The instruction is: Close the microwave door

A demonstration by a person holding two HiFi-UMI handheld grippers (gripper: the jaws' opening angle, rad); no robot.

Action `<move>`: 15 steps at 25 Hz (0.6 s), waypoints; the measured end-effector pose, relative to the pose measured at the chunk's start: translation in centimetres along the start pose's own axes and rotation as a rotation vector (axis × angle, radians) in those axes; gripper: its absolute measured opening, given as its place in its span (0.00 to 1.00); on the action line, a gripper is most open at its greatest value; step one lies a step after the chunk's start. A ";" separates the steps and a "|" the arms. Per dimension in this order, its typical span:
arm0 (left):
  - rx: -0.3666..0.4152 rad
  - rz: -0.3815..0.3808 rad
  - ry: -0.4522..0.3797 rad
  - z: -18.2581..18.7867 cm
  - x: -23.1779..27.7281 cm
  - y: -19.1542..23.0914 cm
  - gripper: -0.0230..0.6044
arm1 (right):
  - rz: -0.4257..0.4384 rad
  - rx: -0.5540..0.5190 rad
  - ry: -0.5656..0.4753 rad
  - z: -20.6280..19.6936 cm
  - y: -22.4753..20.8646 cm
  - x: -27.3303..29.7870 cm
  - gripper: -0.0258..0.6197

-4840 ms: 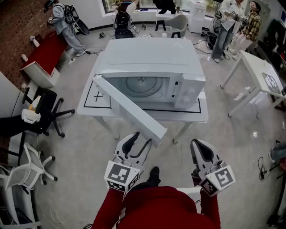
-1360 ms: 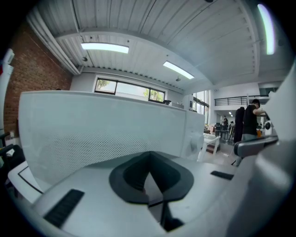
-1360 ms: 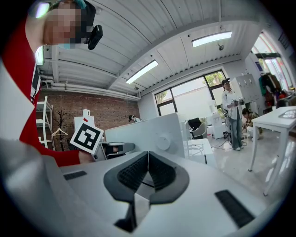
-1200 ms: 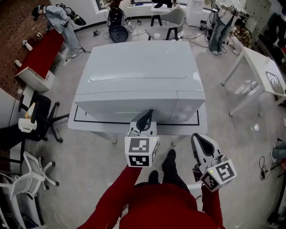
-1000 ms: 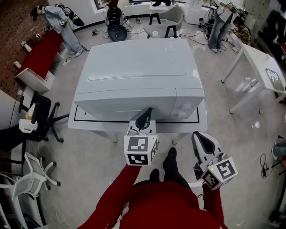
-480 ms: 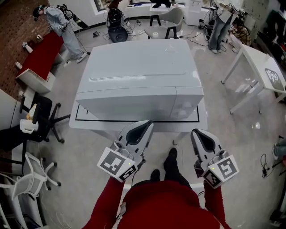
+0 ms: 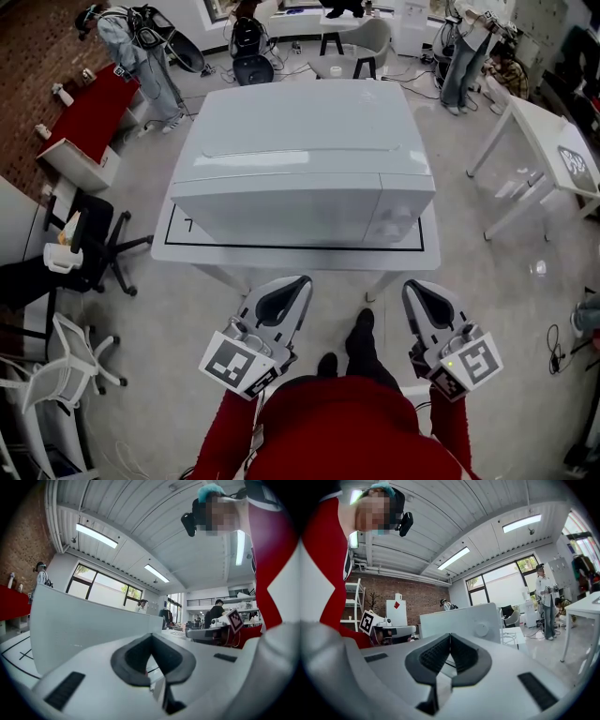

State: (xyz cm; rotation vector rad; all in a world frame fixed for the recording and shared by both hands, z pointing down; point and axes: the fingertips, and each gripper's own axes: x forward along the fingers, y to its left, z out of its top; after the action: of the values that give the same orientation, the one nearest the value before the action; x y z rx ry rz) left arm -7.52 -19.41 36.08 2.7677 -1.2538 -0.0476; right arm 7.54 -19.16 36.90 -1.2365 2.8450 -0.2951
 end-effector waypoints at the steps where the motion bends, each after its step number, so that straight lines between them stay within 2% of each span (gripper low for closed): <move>1: -0.005 -0.001 -0.004 0.0 -0.2 0.0 0.05 | 0.006 -0.010 -0.015 0.3 0.4 0.1 0.06; 3: -0.005 -0.005 -0.007 0.2 -0.4 -0.1 0.05 | 0.016 -0.025 -0.042 1.0 1.0 0.4 0.06; 8: 0.001 -0.007 -0.004 0.3 -1.1 -0.3 0.05 | 0.006 -0.006 0.010 -0.1 1.3 -0.1 0.06; 15: 0.005 -0.006 0.000 -0.1 -1.2 -0.8 0.05 | 0.005 -0.045 -0.006 0.2 1.7 0.0 0.06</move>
State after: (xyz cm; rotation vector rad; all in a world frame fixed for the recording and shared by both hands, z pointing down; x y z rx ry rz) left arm -7.75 -17.96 36.03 2.7754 -1.2480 -0.0458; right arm 6.29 -18.05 36.40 -1.2356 2.8649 -0.2287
